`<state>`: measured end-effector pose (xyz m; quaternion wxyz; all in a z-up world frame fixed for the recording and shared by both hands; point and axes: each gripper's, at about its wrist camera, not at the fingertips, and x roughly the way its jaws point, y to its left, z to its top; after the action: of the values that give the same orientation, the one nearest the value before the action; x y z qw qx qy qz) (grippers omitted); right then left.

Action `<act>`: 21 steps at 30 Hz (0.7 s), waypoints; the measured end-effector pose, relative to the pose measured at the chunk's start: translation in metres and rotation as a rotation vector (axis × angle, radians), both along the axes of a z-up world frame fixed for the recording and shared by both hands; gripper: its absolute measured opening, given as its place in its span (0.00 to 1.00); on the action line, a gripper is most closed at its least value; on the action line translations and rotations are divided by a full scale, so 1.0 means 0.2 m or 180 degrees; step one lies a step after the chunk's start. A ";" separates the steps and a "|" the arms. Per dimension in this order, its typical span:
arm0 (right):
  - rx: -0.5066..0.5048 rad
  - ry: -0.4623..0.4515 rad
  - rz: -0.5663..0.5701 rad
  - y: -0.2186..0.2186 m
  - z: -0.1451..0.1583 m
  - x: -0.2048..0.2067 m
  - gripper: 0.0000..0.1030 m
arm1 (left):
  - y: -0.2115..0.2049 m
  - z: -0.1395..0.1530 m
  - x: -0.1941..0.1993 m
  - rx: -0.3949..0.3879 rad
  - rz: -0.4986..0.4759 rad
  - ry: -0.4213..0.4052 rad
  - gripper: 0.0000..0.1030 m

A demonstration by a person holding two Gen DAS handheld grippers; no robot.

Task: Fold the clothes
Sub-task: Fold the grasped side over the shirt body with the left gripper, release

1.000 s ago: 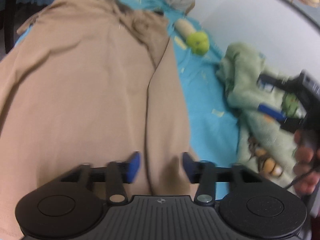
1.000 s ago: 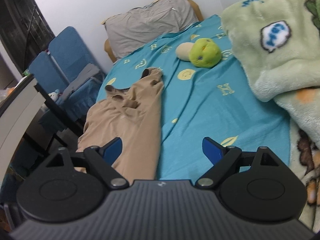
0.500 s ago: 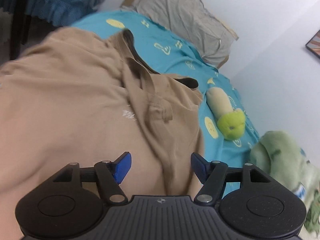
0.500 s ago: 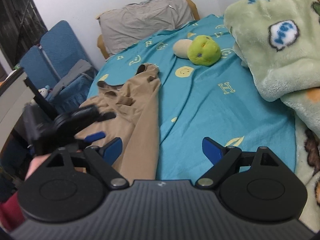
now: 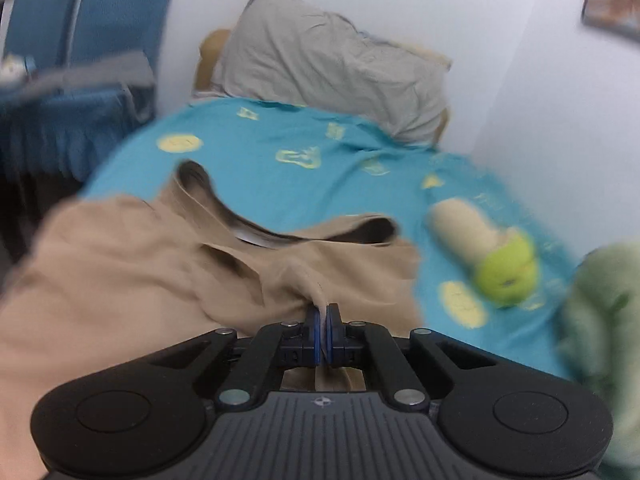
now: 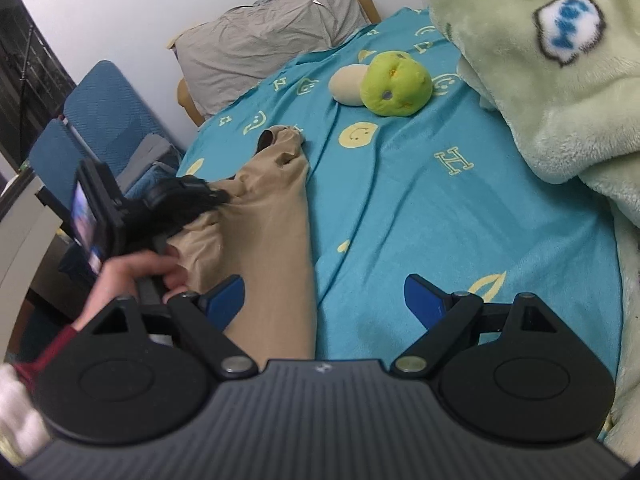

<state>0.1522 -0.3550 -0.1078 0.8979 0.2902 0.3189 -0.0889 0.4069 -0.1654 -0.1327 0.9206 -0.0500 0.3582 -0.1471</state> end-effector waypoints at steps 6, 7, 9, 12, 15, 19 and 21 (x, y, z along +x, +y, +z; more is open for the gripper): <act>-0.0052 0.0018 0.0002 0.01 -0.01 0.01 0.86 | 0.09 -0.08 -0.05 -0.0044 -0.0010 0.0317 0.30; -0.0064 0.0011 0.0010 0.01 0.00 0.01 0.86 | 0.12 -0.08 -0.09 -0.0088 -0.0020 0.0343 0.34; -0.0108 -0.0020 0.0021 0.01 0.01 0.00 0.86 | 0.18 -0.06 -0.21 -0.0228 -0.0079 0.0438 0.44; -0.0144 -0.0074 0.0007 0.01 0.03 -0.02 0.86 | 0.31 -0.03 -0.46 -0.0489 -0.0206 0.0674 0.51; -0.0104 -0.0096 0.0003 0.00 0.04 -0.03 0.86 | 0.42 -0.01 -0.79 -0.0658 -0.0295 0.1012 0.56; -0.0107 -0.0187 0.0016 0.01 0.08 -0.08 0.86 | 0.51 -0.03 -1.21 -0.0761 -0.0465 0.1428 0.58; -0.0094 -0.0203 0.0040 0.02 0.09 -0.11 0.86 | 0.53 -0.06 -1.36 -0.0782 -0.0552 0.1599 0.58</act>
<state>0.1310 -0.3519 -0.0892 0.9123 0.2776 0.2906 -0.0786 0.1356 -0.0602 -0.1440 0.7742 -0.1652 0.5573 -0.2506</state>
